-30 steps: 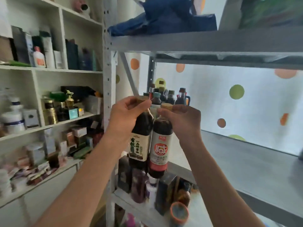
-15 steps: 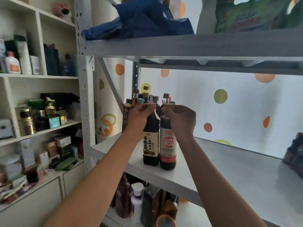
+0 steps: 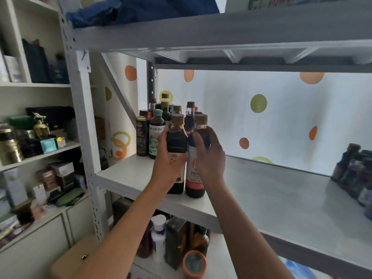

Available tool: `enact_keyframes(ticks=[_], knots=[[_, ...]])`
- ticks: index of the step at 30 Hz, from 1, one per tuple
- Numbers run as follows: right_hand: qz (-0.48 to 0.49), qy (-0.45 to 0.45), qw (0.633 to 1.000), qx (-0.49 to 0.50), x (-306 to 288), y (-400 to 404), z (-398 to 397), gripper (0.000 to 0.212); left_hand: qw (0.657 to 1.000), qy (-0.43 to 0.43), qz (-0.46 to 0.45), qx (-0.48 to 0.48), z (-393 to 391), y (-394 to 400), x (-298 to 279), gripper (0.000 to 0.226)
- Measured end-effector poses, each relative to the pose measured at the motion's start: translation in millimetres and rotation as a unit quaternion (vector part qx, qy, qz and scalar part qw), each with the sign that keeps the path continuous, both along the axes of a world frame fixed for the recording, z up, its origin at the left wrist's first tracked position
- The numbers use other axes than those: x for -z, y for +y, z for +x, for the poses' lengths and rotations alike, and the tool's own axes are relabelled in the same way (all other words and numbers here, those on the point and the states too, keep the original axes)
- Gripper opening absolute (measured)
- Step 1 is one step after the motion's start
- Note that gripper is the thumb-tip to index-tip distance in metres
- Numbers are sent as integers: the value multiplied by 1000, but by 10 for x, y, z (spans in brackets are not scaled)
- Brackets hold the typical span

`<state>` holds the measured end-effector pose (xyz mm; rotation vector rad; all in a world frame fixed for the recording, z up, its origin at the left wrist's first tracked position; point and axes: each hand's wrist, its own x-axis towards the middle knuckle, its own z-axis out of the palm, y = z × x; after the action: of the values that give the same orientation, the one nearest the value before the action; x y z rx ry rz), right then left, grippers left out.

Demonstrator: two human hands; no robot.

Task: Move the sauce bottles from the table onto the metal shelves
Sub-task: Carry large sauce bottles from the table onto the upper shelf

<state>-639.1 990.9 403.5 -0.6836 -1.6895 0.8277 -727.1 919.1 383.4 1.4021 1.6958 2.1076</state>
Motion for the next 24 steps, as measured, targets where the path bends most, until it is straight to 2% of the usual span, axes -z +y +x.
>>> enact_keyframes(ticks=[7,9,12,14,17,24], knots=[[-41,-74,994,-70,393,-121,195,64,995,54,-45,-64,24,-96,166,97],[-46,-94,991,-86,512,-160,289,67,996,33,-43,-75,36,-122,233,99],[-49,-136,984,-104,672,-174,419,76,991,-13,-53,-120,58,-133,386,88],[-43,-147,984,-96,752,-153,429,81,984,13,-73,-161,80,-116,500,81],[-30,-141,986,-89,764,-77,355,80,973,39,-102,-202,68,-81,575,82],[-35,-131,988,-75,692,176,94,71,967,54,-130,-212,-192,34,564,70]])
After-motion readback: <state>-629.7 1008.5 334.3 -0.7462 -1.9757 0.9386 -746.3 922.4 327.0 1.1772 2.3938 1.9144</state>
